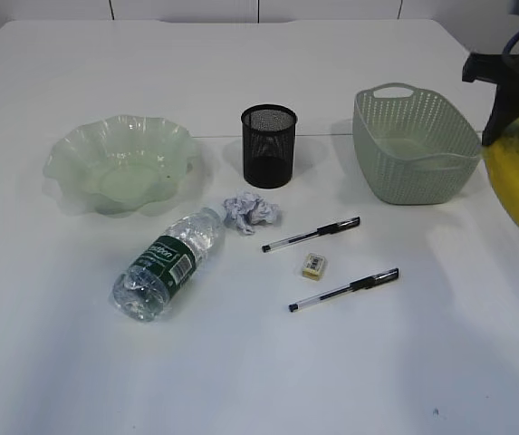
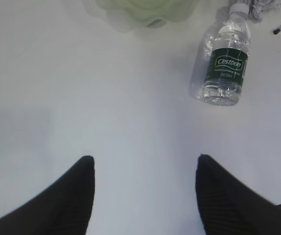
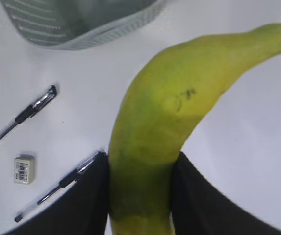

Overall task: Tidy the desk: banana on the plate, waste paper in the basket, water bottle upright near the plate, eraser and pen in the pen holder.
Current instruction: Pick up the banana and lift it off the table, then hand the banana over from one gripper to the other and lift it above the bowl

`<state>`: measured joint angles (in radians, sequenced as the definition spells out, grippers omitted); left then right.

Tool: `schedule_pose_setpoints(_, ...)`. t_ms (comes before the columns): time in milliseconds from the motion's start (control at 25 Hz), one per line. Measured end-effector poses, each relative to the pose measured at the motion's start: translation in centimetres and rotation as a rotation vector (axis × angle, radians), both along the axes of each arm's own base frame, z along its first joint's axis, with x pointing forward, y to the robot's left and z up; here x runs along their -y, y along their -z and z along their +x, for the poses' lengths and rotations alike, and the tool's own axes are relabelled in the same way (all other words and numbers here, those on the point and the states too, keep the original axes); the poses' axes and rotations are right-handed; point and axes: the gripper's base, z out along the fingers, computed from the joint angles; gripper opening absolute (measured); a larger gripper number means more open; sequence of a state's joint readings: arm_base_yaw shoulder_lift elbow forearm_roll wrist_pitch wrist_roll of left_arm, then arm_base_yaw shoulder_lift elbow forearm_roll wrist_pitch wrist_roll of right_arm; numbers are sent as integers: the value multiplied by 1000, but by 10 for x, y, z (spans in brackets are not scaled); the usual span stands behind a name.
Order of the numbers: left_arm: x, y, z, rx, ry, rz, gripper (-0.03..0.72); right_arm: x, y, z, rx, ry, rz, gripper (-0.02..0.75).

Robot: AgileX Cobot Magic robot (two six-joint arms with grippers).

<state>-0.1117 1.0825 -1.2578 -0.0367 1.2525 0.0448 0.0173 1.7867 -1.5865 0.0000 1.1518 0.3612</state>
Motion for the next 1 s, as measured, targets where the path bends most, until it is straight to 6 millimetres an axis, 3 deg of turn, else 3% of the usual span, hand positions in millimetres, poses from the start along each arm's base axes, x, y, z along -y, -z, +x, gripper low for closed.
schedule_pose_setpoints(680,7,-1,-1,-6,22,-82,457,-39,-53,3,445,-412,286,255)
schedule_pose_setpoints(1000,16,-5,2,40,40,-183,456,-64,-80,2,697,-595,563,255)
